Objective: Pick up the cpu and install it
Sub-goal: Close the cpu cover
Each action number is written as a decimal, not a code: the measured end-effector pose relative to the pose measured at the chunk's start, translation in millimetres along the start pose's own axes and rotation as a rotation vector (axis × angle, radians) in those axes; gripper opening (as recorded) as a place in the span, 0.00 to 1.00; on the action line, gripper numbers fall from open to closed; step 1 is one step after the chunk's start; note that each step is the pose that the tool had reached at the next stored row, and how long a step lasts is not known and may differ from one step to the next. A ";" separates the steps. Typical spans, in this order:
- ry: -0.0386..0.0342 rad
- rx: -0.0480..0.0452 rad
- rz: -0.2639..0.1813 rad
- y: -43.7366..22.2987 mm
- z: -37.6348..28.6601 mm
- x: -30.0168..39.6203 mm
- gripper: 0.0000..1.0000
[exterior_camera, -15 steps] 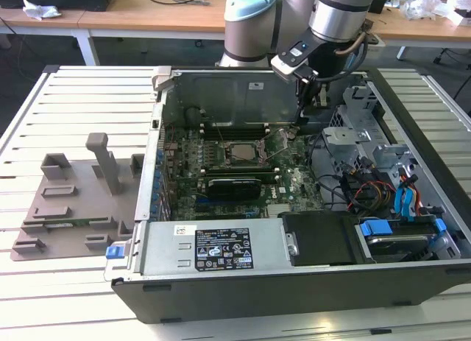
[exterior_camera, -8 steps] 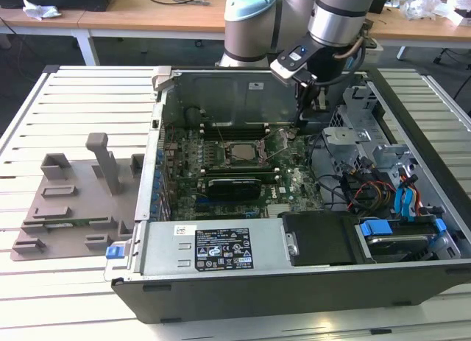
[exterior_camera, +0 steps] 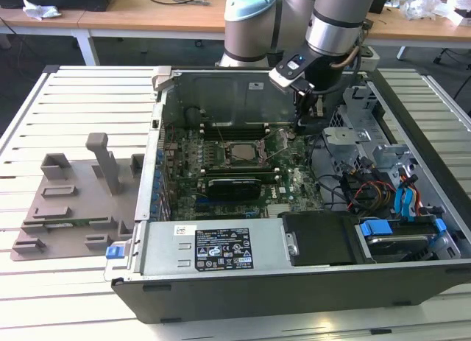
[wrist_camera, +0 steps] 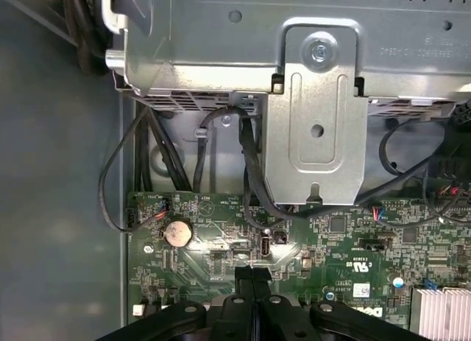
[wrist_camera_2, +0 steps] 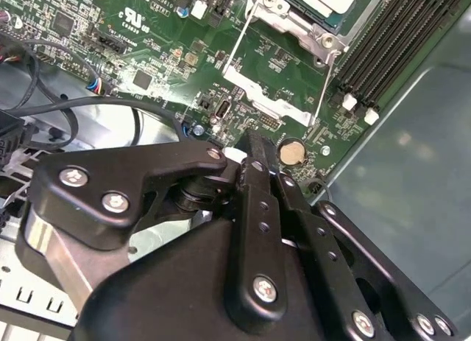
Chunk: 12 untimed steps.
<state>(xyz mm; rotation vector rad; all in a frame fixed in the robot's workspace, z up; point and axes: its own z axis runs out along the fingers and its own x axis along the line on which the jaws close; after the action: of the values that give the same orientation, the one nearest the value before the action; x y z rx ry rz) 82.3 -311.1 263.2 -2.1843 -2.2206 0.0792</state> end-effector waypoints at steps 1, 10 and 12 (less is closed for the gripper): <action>-0.0001 0.0000 0.000 0.1 1.9 0.0 0.11; 0.0027 -0.0003 -0.019 -0.7 14.9 0.3 0.11; 0.0005 -0.0011 -0.066 -0.7 16.0 1.0 0.11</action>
<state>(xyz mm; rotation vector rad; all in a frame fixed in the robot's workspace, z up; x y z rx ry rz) 80.7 -310.3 247.2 -2.1095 -2.2902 0.0761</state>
